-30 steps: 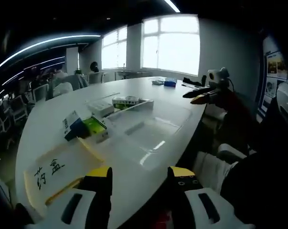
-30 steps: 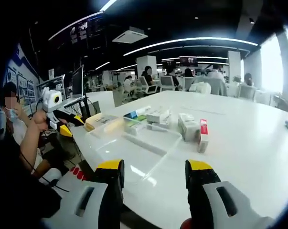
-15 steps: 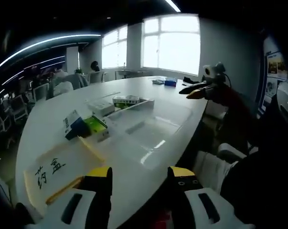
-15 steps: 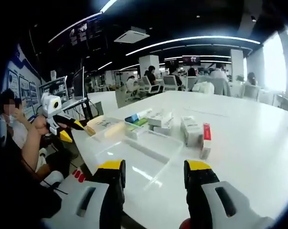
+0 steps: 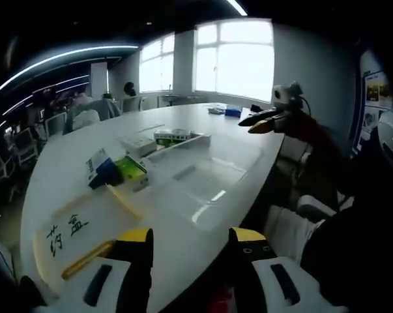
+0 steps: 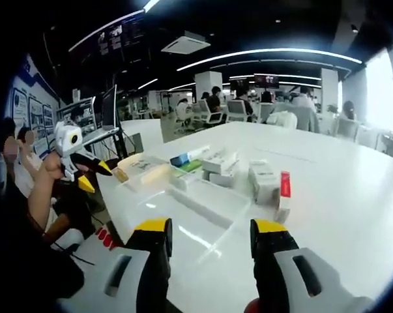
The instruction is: Arrange the small medicine boxes into an aligned row inside the storage area until every box is upright, visible, and separated from the surrounding clutter.
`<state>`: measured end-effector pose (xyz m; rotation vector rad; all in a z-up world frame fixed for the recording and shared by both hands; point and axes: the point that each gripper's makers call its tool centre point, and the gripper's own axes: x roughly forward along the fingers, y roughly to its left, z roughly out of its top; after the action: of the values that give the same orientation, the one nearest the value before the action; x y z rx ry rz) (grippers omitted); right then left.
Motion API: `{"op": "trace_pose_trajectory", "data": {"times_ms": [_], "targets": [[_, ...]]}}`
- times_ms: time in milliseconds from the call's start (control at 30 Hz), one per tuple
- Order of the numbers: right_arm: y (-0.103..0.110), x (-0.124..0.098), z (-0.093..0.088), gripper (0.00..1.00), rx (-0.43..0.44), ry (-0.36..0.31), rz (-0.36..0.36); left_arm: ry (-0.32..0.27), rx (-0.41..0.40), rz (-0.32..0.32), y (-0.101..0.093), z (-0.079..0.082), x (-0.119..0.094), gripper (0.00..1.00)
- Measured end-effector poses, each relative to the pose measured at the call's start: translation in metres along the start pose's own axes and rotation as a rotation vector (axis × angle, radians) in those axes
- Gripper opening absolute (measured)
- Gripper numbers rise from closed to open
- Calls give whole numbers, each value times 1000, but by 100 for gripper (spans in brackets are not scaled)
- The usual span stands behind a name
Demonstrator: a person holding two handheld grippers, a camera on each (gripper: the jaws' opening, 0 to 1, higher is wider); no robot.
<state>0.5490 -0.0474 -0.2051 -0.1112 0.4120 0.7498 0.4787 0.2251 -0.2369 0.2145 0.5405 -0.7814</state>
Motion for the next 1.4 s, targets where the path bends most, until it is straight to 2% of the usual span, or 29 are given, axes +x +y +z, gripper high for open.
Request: {"op": "trace_pose_trajectory", "data": {"times_ms": [267, 467, 767, 1033, 1267, 1400], "targets": [[-7, 6, -3, 41, 10, 12, 1, 6, -3, 6, 1, -4, -4, 46], [-10, 12, 0, 48, -3, 21, 0, 2, -10, 12, 4, -5, -6, 46], [-18, 23, 6, 43, -23, 52, 9, 7, -8, 1, 2, -6, -4, 46], [-40, 28, 9, 41, -28, 72, -17, -3, -20, 14, 7, -6, -6, 46], [-50, 30, 22, 41, 3, 65, -32, 1, -20, 4, 5, -8, -3, 46], [-51, 34, 29, 41, -41, 73, -31, 1, -21, 6, 6, -8, -4, 46]]}}
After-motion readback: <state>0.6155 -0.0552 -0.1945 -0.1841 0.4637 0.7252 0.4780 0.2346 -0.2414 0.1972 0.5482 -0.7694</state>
